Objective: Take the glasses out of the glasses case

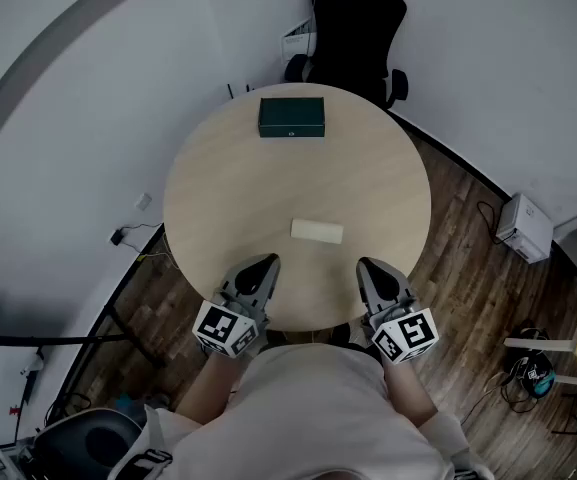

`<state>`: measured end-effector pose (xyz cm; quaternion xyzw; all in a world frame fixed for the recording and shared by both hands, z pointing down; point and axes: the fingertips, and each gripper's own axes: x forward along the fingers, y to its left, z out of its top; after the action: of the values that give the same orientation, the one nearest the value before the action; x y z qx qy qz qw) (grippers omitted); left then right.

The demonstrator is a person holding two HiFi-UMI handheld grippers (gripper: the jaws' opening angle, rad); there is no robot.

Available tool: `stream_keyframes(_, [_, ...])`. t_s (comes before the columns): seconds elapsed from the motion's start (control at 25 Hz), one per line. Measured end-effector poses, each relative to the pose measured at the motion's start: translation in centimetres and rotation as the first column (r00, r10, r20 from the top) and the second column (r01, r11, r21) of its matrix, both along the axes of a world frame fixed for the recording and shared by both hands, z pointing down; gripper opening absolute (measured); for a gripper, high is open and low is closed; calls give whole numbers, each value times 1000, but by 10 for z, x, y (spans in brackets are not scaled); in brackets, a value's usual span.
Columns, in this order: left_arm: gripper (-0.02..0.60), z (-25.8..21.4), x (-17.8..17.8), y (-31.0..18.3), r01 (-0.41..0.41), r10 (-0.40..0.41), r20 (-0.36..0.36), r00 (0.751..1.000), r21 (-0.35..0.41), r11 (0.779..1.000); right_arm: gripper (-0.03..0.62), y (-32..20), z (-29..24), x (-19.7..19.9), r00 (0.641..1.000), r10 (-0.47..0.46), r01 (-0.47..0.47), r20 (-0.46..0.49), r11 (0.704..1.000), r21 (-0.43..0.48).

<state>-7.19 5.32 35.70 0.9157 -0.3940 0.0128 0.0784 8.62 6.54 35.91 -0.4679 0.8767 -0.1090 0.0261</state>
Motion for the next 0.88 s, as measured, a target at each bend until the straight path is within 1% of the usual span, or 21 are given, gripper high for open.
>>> stream_keyframes(0.4, [9,3,-2,-6,11,-11,-1,1000,-2,1000,12,-4,4,-1,1000,-8,8,-11,1000,-4])
stream_keyframes(0.6, [9,5,0,-8,4,-4,3,1000,-8,1000,12,-5,4,-3,1000,-17,17,7,1000,-8])
stream_keyframes(0.76, [9,8,2,-9,-12,12,17,1000,-11,1000,12,-4,3,-9,999,-43,43,-11,999,2])
stream_keyframes(0.88, [9,11,7,-11,-36,36,24,999,-14,999,12,-7,7,-10,999,-49,49,-13,999,-8])
